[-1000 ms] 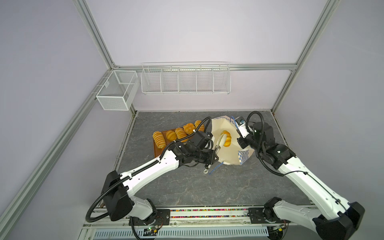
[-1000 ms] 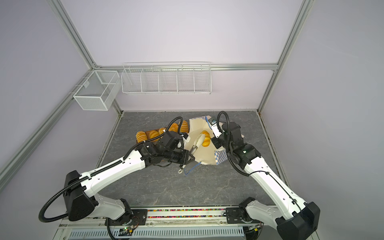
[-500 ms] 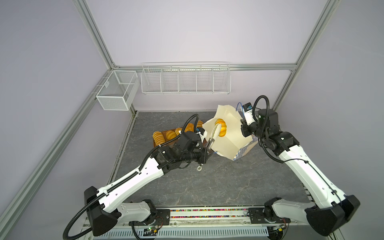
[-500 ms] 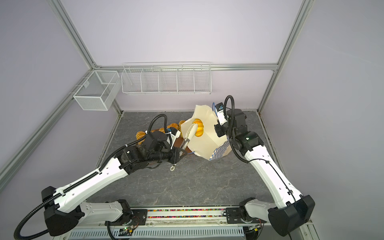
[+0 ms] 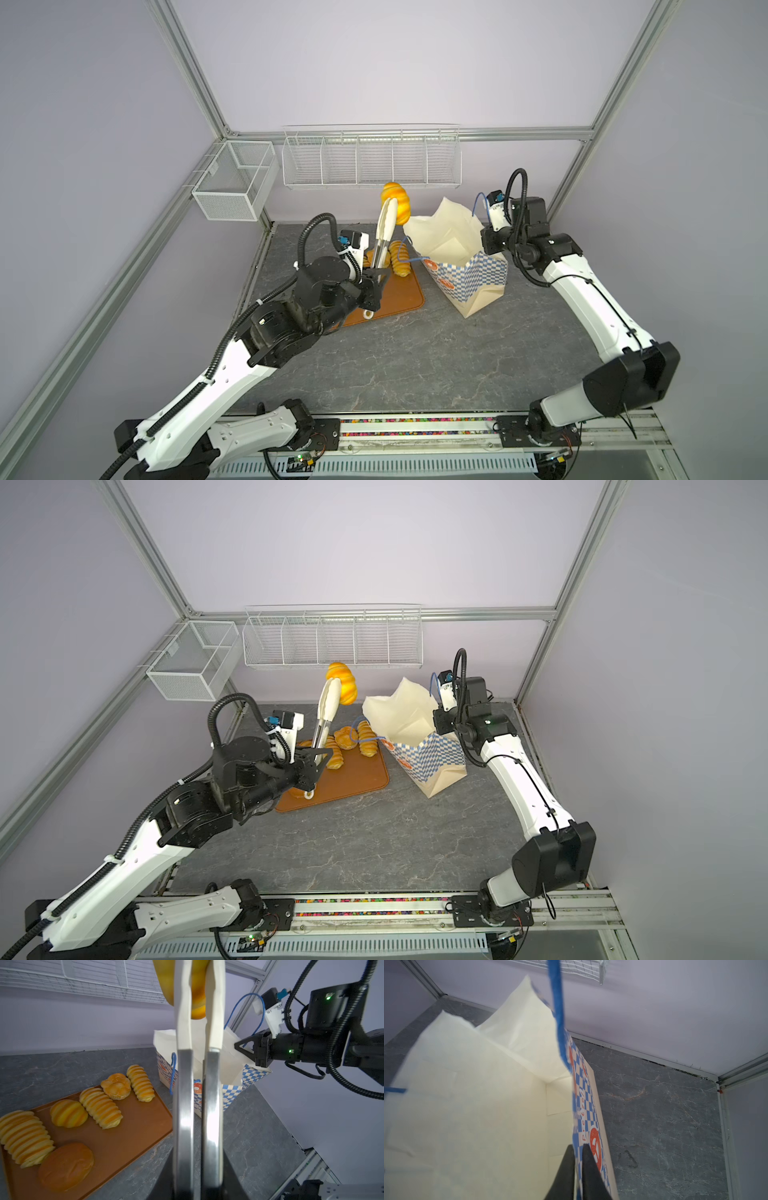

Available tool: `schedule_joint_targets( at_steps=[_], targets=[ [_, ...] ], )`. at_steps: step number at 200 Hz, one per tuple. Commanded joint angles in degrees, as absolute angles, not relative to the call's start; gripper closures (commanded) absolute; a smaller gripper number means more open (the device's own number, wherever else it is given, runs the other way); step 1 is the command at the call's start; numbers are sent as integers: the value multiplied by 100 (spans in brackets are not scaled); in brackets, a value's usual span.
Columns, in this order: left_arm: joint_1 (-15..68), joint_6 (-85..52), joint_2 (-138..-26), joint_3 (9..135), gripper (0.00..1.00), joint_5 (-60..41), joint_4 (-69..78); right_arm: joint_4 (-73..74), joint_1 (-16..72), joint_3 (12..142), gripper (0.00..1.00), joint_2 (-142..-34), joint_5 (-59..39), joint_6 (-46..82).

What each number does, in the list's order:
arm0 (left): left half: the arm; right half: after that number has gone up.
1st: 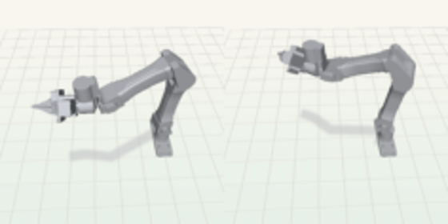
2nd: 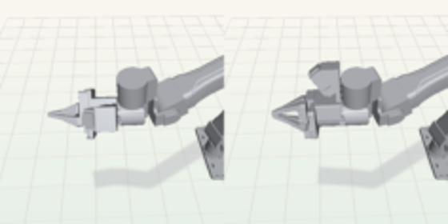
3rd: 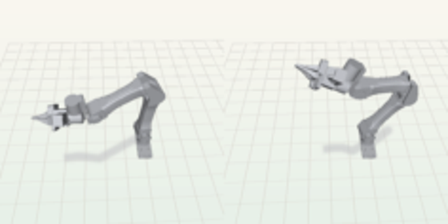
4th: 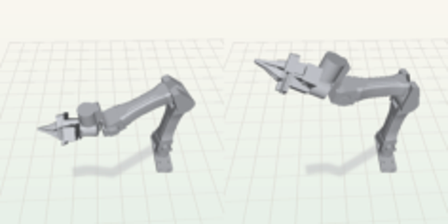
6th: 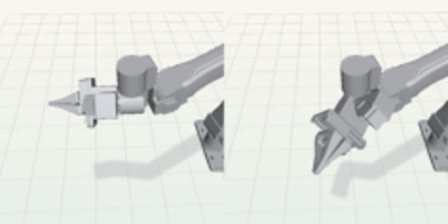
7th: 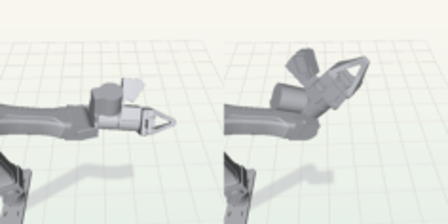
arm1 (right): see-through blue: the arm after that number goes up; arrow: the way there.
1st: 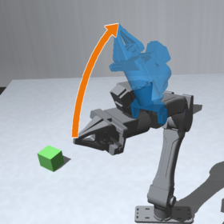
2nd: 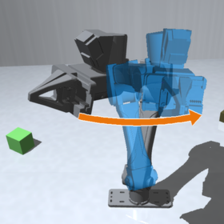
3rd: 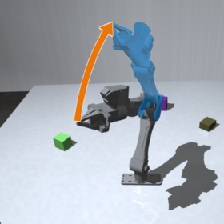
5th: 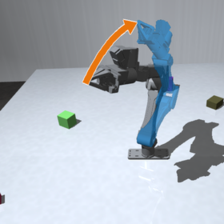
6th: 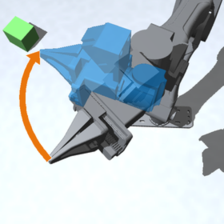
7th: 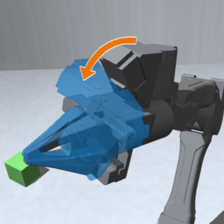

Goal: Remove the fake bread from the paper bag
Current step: 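Lift the yellow bread out with the left tongs while the right gripper uprights the bag, then lower the bread onto the tray with the left tongs while the right gripper withdraws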

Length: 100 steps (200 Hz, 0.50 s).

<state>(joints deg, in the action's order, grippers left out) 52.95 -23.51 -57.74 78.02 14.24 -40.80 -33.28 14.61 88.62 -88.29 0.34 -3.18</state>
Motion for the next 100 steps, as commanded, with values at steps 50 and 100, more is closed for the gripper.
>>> schedule_joint_targets(
  at_steps=[50,100],
  targets=[
    [5186,-2429,-5471,7642,100,2385,-4577,-3758,634,9899,65,-9560,27,-194],
    [4614,-2760,-5570,7094,100,1592,-4676,-4060,607,10334,28,-9360,157,-167]
  ],
)
